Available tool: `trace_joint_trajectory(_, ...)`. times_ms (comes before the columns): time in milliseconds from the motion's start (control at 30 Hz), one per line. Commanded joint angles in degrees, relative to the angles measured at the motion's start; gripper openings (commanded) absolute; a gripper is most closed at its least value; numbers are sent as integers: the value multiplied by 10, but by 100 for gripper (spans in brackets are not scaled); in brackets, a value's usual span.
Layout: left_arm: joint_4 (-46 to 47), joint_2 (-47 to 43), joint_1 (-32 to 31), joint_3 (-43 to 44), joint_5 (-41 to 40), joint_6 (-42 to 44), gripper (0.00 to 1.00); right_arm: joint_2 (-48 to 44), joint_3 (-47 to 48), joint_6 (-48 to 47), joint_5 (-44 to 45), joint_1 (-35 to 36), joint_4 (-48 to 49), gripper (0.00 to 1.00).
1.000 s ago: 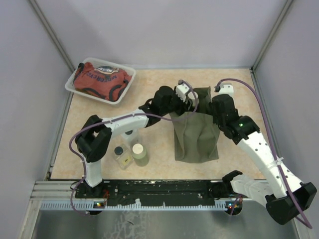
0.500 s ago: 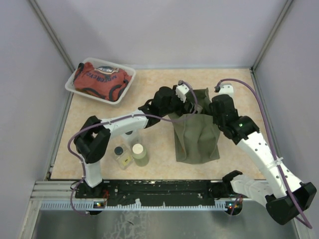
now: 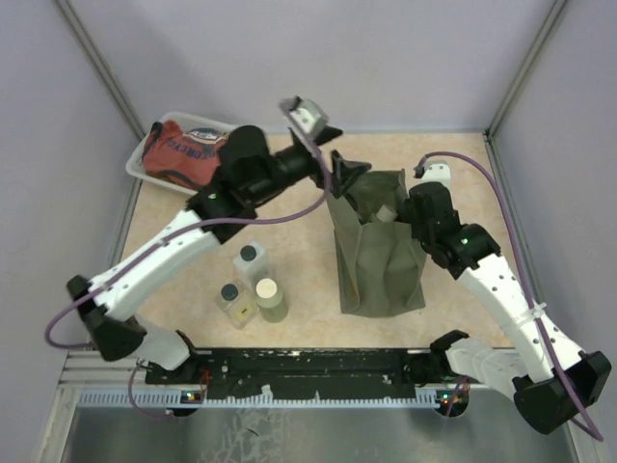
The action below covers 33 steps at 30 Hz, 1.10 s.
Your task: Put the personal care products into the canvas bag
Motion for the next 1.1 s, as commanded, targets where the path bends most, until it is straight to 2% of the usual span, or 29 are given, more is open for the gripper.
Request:
trace_joint_trajectory(0, -72, -85, -2, 18, -54, 21, 100, 7, 19, -6, 0, 3, -18, 9)
trace_joint_trajectory(167, -131, -146, -2, -57, -174, 19, 100, -10, 49, -14, -18, 4, -9, 10)
trace_joint_trajectory(300, -178, -180, -2, -141, -255, -12, 100, -5, 57, -18, -10, 3, -14, 0)
trace_joint_trajectory(367, -214, -187, -2, -161, -291, -32, 100, -1, 52, -19, -1, 3, -19, 0)
trace_joint_trajectory(733, -355, -223, -1, -234, -400, -130, 100, -5, 22, -6, 48, 2, -38, 0)
trace_joint_trajectory(900, -413, -234, 2, -242, -452, -175, 100, -10, 17, -6, 55, 2, -39, 0)
trace_joint_trajectory(1000, -431, -238, 13, -250, -465, -191, 100, -15, 16, -6, 55, 2, -39, 0)
trace_joint_trajectory(1067, -434, -237, 32, -259, -442, -196, 100, -17, 15, -6, 55, 2, -40, 0)
